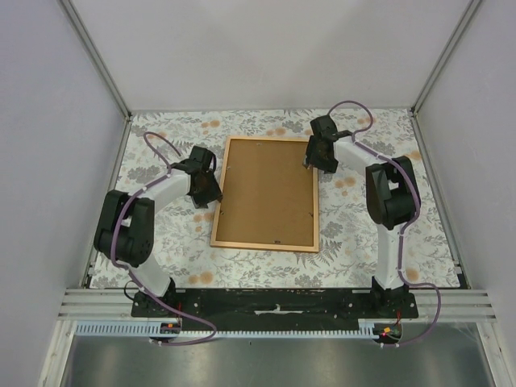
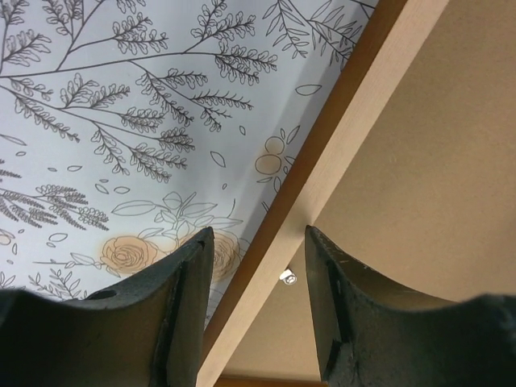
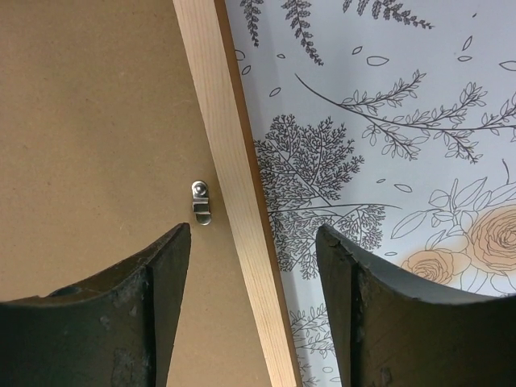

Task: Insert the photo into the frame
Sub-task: Press the fastener onto the backboard.

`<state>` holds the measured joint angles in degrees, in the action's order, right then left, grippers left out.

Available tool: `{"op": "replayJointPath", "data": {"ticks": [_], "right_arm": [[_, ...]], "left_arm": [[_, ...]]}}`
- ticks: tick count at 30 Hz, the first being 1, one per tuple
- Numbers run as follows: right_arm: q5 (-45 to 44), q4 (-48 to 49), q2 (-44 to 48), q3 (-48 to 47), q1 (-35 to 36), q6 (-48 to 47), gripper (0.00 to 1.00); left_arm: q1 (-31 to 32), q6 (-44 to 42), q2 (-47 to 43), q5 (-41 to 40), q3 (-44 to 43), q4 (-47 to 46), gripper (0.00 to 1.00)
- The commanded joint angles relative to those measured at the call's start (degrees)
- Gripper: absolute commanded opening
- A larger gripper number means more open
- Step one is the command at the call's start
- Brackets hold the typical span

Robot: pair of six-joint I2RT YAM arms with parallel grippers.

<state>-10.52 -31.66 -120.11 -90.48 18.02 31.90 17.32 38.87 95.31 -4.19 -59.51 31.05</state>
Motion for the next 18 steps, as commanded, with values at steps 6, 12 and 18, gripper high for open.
{"op": "replayJointPath", "data": {"ticks": [6,12,18], "right_arm": [[0.86,-1.03,-3.02,-5.49,-0.18,-0.7,0.71],[0.77,-1.91,-4.07,-6.2,-0.36,-0.35,0.61],[1.21,-2.18,-4.51,-6.55,-0.53,-0.35,0.48]], "left_arm": [[-0.53,-3.45,3.31,1.37,-3.51,-2.04,0.54],[-0.71,-3.45,3.83,1.64,-3.95,-1.96,0.54],[-0.62,-3.45,3.83,1.81,-3.78,-1.96,0.52]]}}
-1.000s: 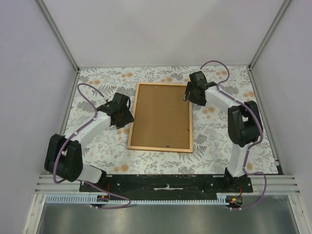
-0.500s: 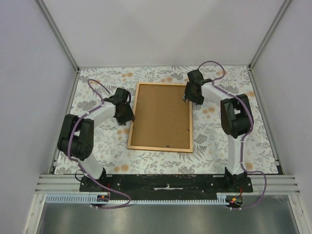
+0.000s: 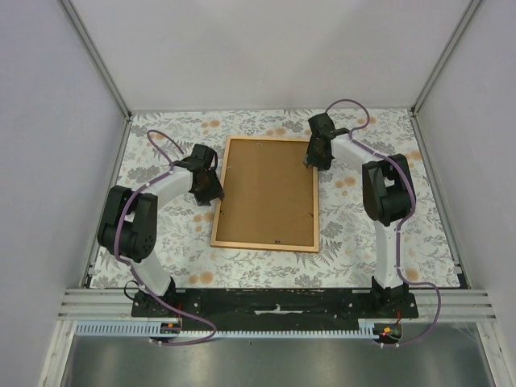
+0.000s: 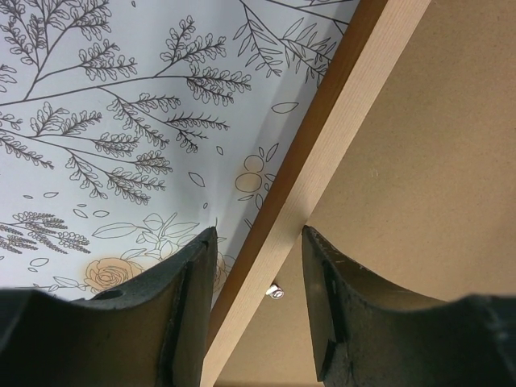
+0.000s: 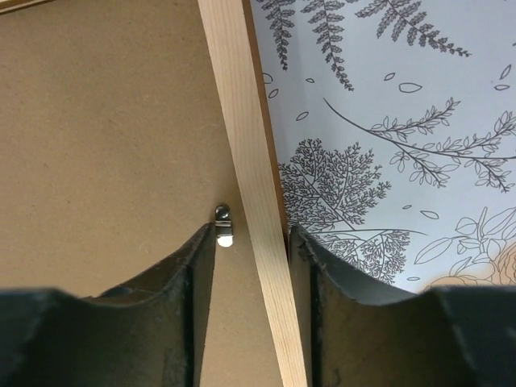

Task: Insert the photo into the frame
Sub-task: Press the fastener onto the backboard.

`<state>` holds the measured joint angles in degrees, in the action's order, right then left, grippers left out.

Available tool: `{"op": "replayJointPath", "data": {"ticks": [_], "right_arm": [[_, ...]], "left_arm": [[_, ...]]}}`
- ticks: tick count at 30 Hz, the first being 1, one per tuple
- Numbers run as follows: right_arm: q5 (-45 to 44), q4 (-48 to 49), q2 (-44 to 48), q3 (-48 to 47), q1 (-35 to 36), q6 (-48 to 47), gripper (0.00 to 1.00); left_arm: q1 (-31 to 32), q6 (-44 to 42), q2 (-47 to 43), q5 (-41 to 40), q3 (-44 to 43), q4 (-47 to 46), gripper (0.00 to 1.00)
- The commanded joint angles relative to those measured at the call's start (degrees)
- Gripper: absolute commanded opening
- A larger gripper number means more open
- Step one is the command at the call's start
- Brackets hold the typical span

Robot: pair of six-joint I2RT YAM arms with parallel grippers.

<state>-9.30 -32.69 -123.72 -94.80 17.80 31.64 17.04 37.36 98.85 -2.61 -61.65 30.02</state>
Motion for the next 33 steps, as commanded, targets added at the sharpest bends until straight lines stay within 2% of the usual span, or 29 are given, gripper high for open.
{"op": "replayJointPath", "data": {"ticks": [1,11,16,19,22,26,30,33], "right_arm": [[-0.02,-1.15,-0.99,-2.23,-0.23,-0.17,0.45],[0.6,-1.42,-1.08,-2.4,-0.4,-0.26,0.18],[0.78,-1.42,-1.26,-2.4,-0.58,-0.17,0.1],[0.86,-1.5,-1.09,-2.23,-0.66,0.0,0.01],[0.51,-1.5,-0.47,-1.26,-1.1,0.53,0.0],[0.77,-1.5,0.58,-0.12,-1.8,2.02,0.0],[1.3,-0.8,2.34,2.51,-2.42,4.57,0.0],[1.39,-0.1,3.75,5.06,-2.69,6.94,0.0]], "left_arm": [[-0.34,-2.03,0.38,0.15,-1.63,-0.93,0.52],[-0.34,-1.77,1.08,0.77,-1.46,-1.19,0.52],[-0.34,-1.94,1.0,0.94,-1.63,-1.28,0.52],[-0.43,-1.94,0.3,1.12,-1.9,-0.93,0.52],[-0.43,-0.11,-2.25,-0.81,-2.86,3.1,0.53],[0.8,7.7,-10.75,-3.71,2.13,6.72,0.58],[8.78,20.35,-22.27,-9.94,9.25,9.69,0.6],[15.02,31.6,-26.77,-10.66,13.12,11.37,0.59]]}}
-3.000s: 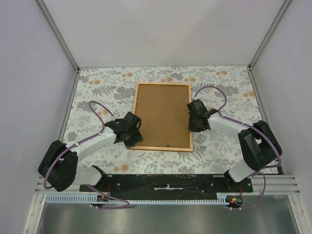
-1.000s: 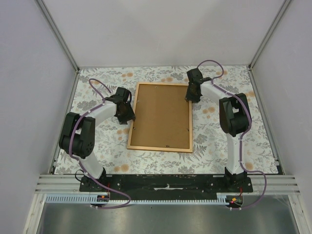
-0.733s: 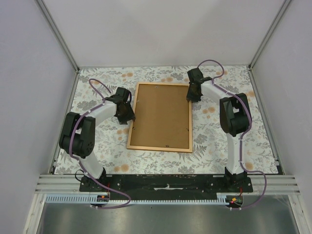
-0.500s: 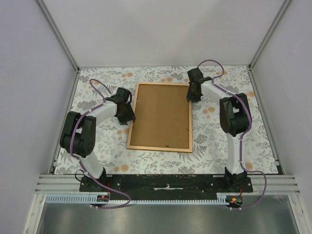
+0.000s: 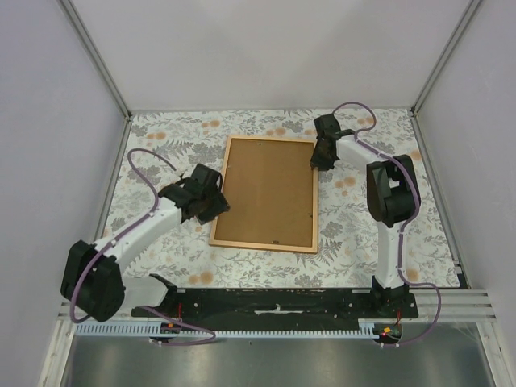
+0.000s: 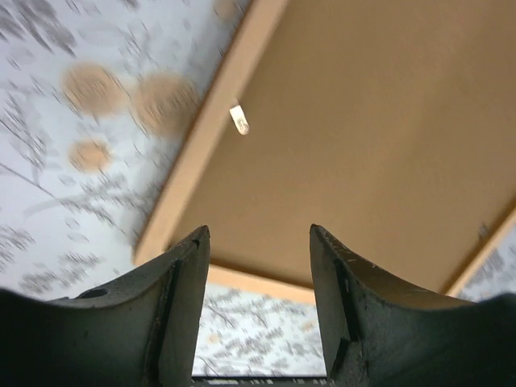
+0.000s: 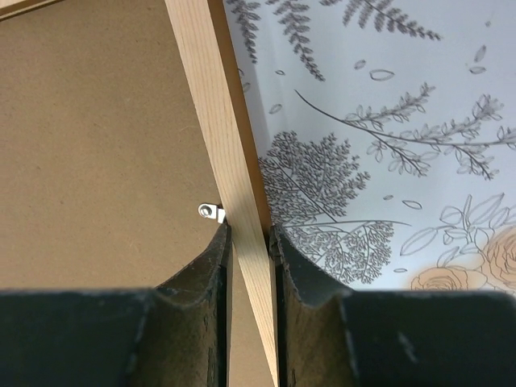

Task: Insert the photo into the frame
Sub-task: Press the fastener onto the backboard, then rotate the photo frame at the center of the board.

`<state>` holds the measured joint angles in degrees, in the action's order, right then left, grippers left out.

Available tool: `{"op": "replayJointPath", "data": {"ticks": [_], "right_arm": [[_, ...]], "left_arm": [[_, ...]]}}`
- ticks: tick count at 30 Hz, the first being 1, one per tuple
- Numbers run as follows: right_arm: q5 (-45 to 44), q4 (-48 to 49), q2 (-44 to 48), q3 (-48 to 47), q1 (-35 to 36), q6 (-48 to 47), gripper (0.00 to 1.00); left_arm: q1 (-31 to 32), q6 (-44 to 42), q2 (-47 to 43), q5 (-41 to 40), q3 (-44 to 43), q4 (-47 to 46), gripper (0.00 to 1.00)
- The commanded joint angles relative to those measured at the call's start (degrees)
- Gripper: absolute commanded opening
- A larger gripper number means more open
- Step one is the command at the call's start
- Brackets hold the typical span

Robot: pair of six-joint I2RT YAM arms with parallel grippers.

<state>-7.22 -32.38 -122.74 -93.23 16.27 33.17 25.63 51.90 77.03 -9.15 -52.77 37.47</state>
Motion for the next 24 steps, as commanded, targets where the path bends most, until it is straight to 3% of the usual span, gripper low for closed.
{"op": "replayJointPath", "data": {"ticks": [1,10,24], "right_arm": [[-0.77,-0.32,3.46,4.28,-1.24,6.29,0.0],[0.1,3.29,9.18,13.95,-1.33,12.88,0.0],[2.21,6.72,13.93,21.33,-1.33,13.76,0.0]], "left_arm": [[8.28,19.97,-5.57,-4.21,5.21,4.53,0.59],[14.36,33.44,-8.3,-4.12,12.42,6.04,0.6],[14.28,32.92,-4.18,-2.45,15.33,-5.83,0.59]]}}
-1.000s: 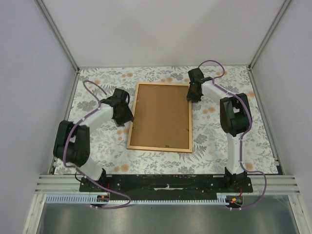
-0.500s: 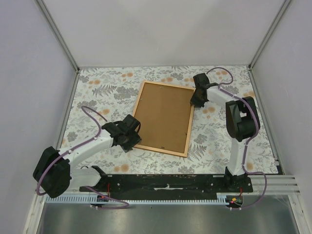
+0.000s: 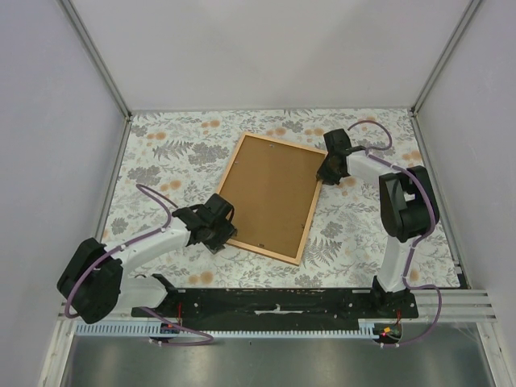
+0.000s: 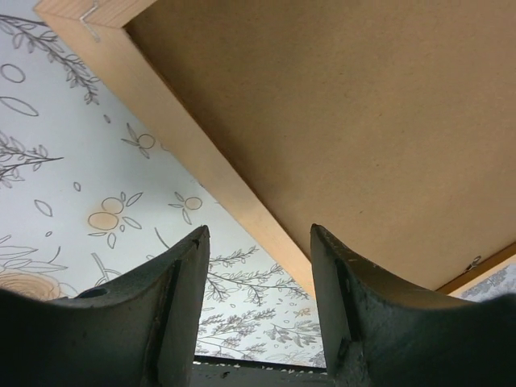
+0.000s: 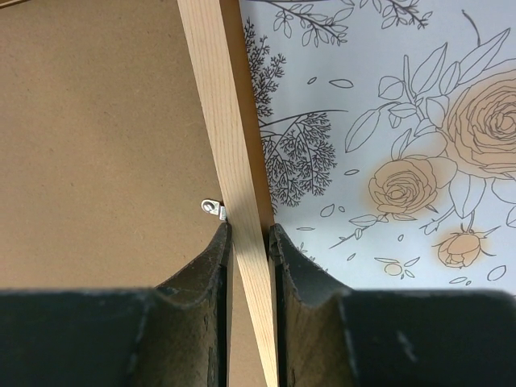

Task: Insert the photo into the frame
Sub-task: Rotate the photo frame at the center of the board.

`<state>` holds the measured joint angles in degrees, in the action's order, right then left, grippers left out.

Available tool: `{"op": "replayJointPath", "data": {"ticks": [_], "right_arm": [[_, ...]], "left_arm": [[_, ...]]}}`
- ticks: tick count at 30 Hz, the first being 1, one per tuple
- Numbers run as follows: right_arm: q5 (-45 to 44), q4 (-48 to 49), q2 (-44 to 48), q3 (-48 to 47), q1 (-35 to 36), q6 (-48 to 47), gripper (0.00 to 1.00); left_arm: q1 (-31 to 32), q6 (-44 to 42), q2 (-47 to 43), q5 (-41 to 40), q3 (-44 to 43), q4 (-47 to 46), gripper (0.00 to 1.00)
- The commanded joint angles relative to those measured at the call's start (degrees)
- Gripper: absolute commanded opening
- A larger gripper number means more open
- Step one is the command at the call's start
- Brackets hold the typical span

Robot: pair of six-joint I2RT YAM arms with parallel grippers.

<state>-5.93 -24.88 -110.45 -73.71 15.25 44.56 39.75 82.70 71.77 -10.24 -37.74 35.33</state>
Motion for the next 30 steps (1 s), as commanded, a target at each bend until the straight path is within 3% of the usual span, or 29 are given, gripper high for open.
{"op": "replayJointPath", "data": {"ticks": [1,10,18,21,23,28,30], "right_arm": [[0.92,-0.69,1.82,1.99,-0.3,2.55,0.0],[2.68,0.27,3.31,4.54,-0.3,2.55,0.0],[8.47,5.89,9.28,14.81,-0.3,3.69,0.01],[11.11,8.62,12.71,20.61,0.31,4.14,0.13],[11.56,9.76,15.78,24.65,1.27,4.22,0.29],[10.59,10.12,25.45,32.74,4.96,3.35,0.59],[9.54,8.98,29.92,33.89,6.02,1.86,0.62]], "left_arm": [[0.16,2.12,1.7,-1.27,0.29,-3.69,0.58],[-1.5,-0.16,3.55,-2.5,-0.23,-1.23,0.44],[-13.1,-17.81,9.52,-1.28,-9.27,-0.44,0.17],[-17.23,-25.36,14.61,0.31,-13.41,-1.49,0.06],[-19.0,-31.16,16.9,0.14,-16.13,-2.98,0.02],[-21.81,-45.14,22.35,-1.62,-21.58,-7.99,0.02],[-22.25,-51.38,24.28,-0.75,-24.04,-10.28,0.02]]}}
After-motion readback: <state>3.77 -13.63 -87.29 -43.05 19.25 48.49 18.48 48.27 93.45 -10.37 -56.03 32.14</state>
